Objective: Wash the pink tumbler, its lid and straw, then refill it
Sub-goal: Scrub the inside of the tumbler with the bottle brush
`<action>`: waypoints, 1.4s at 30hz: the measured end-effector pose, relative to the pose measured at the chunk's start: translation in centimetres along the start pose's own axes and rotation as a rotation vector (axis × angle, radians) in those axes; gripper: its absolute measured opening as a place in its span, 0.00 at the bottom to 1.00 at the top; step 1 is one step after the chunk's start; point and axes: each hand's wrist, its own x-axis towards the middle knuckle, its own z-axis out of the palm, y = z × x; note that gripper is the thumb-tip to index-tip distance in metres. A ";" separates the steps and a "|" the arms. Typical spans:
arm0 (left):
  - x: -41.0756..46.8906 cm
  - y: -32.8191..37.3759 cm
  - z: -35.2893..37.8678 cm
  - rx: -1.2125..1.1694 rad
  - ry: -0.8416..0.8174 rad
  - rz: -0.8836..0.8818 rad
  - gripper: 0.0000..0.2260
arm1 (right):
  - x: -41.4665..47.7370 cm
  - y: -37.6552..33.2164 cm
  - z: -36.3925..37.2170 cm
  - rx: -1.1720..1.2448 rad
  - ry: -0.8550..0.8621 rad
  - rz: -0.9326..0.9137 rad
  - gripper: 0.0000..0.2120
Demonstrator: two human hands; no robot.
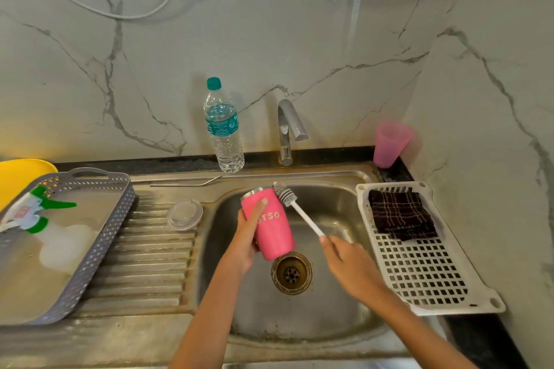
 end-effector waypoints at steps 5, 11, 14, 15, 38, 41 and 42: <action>-0.6 -0.8 2.2 -0.262 -0.005 -0.119 0.25 | -0.8 -1.2 0.9 0.002 0.043 0.043 0.18; 0.5 0.0 2.4 -0.305 0.094 -0.110 0.32 | -1.4 -1.2 0.8 -0.046 0.011 0.055 0.19; 0.9 0.6 2.1 -0.238 0.101 -0.130 0.36 | -1.9 -1.3 0.9 -0.061 0.052 0.037 0.18; 0.7 0.5 2.4 -0.210 0.090 -0.139 0.34 | -1.1 -1.6 0.8 -0.072 0.081 0.043 0.19; 1.0 1.7 2.0 -0.123 0.110 -0.006 0.35 | -0.6 -2.3 0.7 -0.120 0.142 -0.021 0.21; 0.5 1.1 2.7 -0.074 0.063 -0.017 0.31 | 1.8 -2.7 -0.1 -0.115 0.150 0.012 0.20; 0.8 1.4 2.6 -0.109 0.080 -0.016 0.31 | 1.9 -2.8 -0.1 -0.120 0.152 -0.001 0.21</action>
